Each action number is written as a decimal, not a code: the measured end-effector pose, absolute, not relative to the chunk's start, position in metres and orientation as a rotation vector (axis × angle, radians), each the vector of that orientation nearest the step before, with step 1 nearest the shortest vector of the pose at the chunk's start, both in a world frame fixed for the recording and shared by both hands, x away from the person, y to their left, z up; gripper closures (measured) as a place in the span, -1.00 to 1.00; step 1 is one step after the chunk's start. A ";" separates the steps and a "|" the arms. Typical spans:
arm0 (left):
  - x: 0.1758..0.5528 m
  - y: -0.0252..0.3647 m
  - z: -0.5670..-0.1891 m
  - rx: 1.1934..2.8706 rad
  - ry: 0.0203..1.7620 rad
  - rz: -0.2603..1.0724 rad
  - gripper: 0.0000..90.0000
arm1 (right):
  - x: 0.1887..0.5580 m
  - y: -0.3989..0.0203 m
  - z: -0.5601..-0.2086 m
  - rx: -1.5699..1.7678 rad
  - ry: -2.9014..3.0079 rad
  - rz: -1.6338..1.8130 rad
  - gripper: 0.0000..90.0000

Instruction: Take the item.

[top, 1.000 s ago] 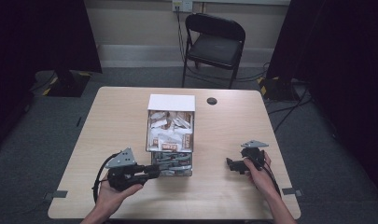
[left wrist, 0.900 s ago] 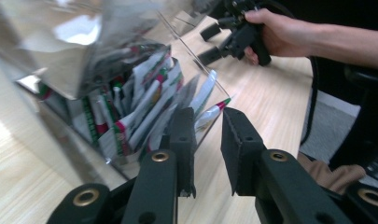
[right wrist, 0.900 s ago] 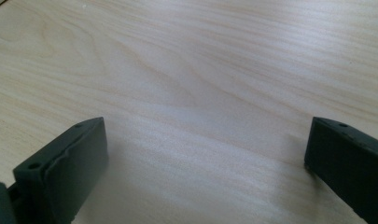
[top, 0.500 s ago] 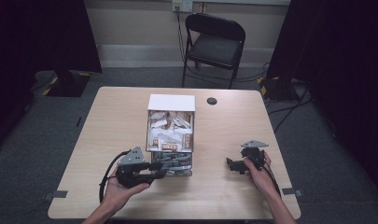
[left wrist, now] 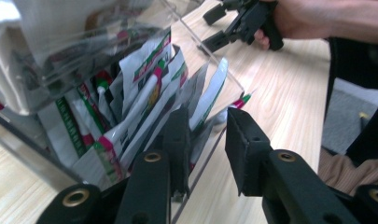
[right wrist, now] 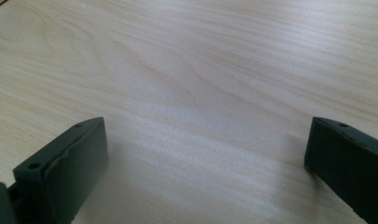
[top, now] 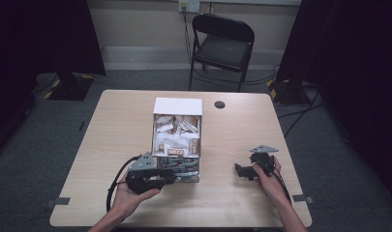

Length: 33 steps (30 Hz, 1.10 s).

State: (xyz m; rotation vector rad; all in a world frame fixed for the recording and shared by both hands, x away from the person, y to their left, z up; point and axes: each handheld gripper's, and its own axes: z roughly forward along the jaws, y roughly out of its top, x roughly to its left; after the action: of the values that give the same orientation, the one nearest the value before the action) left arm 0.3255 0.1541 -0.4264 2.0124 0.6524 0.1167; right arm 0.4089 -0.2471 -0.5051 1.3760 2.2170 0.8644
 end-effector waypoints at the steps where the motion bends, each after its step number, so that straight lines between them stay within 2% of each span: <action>1: 0.325 0.155 -0.427 2.017 0.651 0.121 0.58 | 0.409 -0.247 -0.505 1.376 2.217 0.864 -1.00; 5: 0.323 0.155 -0.431 2.011 0.655 0.131 0.54 | 0.409 -0.247 -0.505 1.377 2.217 0.864 -1.00; 9: 0.321 0.155 -0.436 2.013 0.648 0.118 0.69 | 0.409 -0.247 -0.505 1.376 2.217 0.864 -1.00; 12: 0.321 0.156 -0.436 2.013 0.636 0.119 0.71 | 0.409 -0.247 -0.505 1.377 2.217 0.864 -1.00; 16: 0.322 0.157 -0.437 2.002 0.637 0.125 0.96 | 0.409 -0.247 -0.505 1.376 2.217 0.865 -1.00; 33: 0.324 0.159 -0.435 1.969 0.663 0.089 1.00 | 0.409 -0.247 -0.505 1.376 2.216 0.865 -1.00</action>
State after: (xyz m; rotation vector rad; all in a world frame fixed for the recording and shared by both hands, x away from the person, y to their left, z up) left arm 0.3239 0.1595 -0.4351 1.9686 0.6631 0.0890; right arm 0.4090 -0.2472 -0.5051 1.3760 2.2163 0.8647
